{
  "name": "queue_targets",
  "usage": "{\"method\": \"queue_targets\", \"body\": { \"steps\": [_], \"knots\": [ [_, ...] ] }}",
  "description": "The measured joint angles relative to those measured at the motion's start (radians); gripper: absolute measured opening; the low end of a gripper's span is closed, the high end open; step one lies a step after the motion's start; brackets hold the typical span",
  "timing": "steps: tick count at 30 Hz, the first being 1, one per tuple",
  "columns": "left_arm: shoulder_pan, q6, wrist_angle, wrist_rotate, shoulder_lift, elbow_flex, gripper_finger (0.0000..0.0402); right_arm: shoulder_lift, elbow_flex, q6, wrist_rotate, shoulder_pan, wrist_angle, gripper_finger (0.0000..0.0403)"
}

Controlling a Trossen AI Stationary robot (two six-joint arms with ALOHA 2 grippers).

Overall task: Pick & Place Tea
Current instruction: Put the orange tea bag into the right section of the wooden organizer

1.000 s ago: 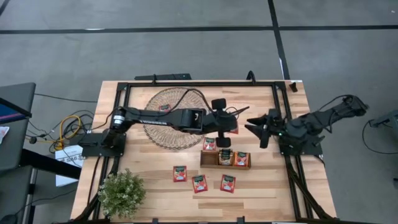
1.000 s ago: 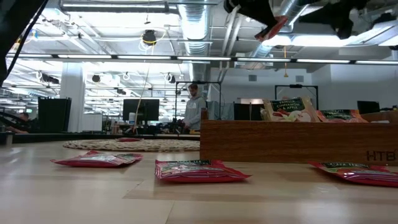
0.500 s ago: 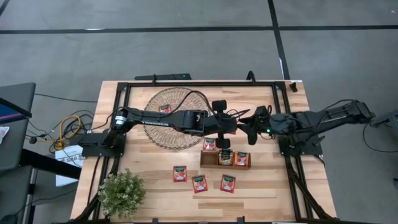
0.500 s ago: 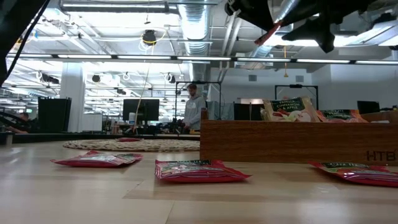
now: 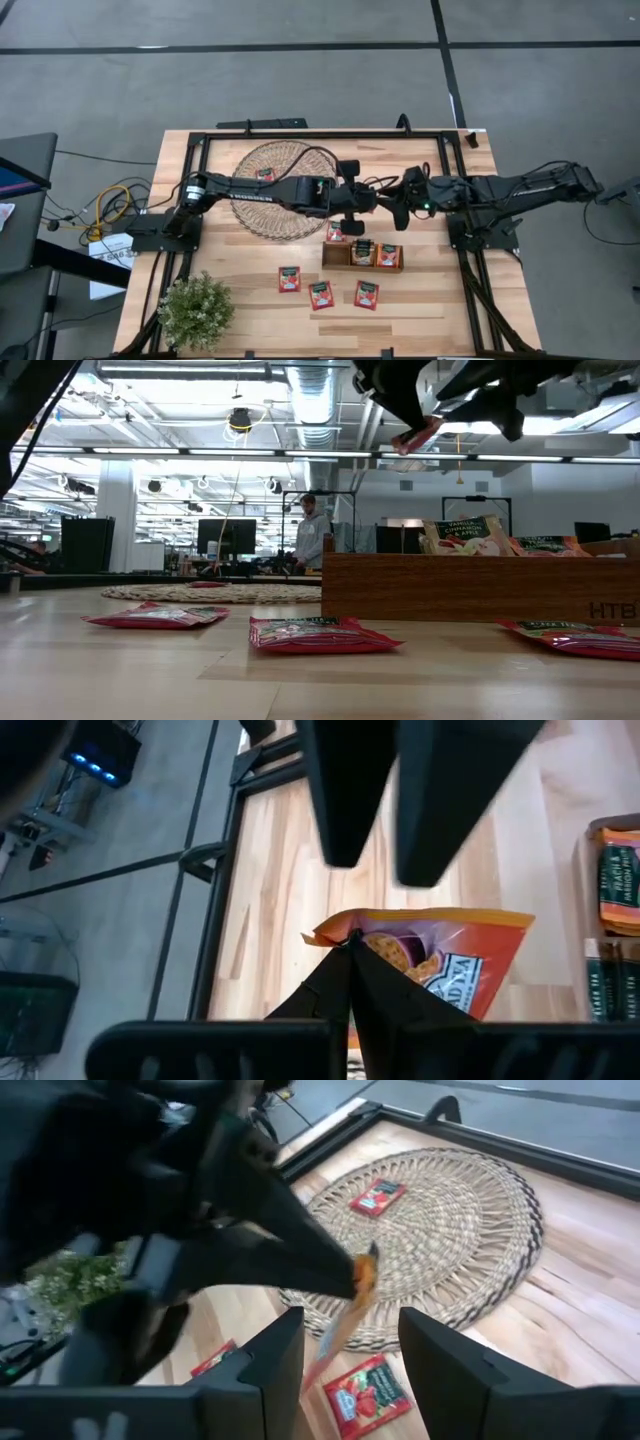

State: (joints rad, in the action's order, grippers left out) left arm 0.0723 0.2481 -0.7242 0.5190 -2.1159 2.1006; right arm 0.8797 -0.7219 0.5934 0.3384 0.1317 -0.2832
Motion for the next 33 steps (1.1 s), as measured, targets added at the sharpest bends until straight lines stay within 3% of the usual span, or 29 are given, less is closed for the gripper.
{"method": "queue_targets", "body": {
  "steps": [9,23,29,33],
  "knots": [
    [0.0,0.0,0.022,-0.002,0.0,0.0,0.0,0.088,0.0,0.026,-0.078,-0.05,0.001,0.0153],
    [0.002,-0.016,-0.007,-0.028,0.0,0.0,0.0,0.115,0.0,0.008,-0.079,-0.084,0.038,0.0142],
    [0.001,-0.016,-0.007,-0.052,0.0,0.0,0.0,0.115,-0.006,0.0,-0.082,-0.084,0.028,0.0118],
    [0.001,-0.016,-0.007,-0.055,0.0,0.0,0.0,0.115,-0.008,0.0,-0.083,-0.084,0.023,0.0078]
  ]
}}
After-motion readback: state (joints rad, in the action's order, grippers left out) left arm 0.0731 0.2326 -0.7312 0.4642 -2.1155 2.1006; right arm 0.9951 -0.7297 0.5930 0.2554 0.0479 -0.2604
